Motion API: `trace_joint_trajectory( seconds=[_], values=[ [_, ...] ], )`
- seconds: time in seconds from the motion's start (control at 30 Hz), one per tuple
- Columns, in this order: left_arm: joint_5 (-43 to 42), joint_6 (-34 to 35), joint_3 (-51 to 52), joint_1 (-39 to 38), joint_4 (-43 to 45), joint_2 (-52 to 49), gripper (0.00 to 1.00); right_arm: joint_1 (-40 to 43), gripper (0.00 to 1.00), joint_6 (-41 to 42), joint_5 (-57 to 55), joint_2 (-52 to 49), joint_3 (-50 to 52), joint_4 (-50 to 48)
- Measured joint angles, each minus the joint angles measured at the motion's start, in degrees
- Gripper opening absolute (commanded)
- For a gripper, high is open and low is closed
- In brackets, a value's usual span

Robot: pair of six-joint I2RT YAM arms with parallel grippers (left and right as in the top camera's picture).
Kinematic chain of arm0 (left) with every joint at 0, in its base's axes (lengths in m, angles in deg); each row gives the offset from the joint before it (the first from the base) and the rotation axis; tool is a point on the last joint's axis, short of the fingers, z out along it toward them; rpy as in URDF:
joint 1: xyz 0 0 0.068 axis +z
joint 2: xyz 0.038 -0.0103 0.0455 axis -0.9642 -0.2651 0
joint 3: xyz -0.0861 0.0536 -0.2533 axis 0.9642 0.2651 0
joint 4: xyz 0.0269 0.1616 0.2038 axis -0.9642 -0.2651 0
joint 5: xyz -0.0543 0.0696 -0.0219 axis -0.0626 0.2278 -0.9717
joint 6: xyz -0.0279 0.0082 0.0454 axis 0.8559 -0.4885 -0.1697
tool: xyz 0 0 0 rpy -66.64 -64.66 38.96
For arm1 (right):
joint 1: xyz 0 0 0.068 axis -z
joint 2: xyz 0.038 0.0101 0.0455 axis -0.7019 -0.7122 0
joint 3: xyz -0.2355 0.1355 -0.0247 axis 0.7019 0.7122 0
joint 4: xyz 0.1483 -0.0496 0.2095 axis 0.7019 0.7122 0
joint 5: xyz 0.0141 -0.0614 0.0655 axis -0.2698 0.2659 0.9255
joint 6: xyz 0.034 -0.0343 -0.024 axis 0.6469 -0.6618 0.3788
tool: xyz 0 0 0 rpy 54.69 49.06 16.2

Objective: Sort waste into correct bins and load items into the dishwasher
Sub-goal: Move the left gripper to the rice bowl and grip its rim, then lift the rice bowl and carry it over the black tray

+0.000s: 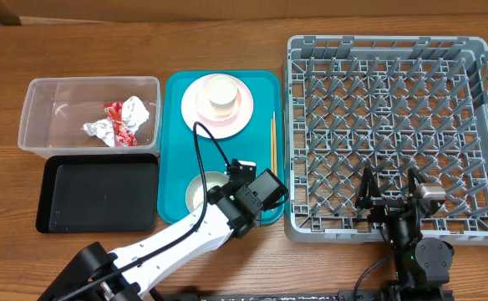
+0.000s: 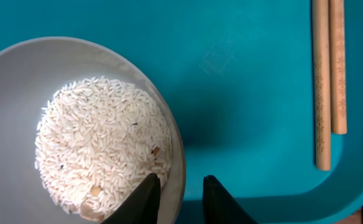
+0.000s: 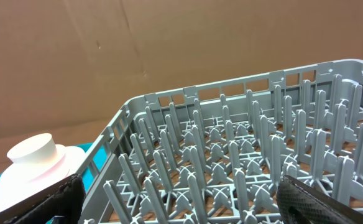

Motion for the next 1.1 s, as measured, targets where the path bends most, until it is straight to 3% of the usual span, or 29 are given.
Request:
trace_joint_trajectory(
  seconds=[0.7,0.9,1.1],
  values=[
    [0.0,0.42,3.17,0.0,3.32,0.0,0.15,0.0,1.0,0.0,0.02,0.0,0.0,-0.02],
    [0.0,0.37,3.37,0.0,3.72,0.0,0.04,0.0,1.0,0.0,0.02,0.0,0.0,0.0],
    [1.62,0.13,2.93,0.02,2.71,0.0,0.04,0.0,1.0,0.0,0.02,0.0,0.0,0.0]
  ],
)
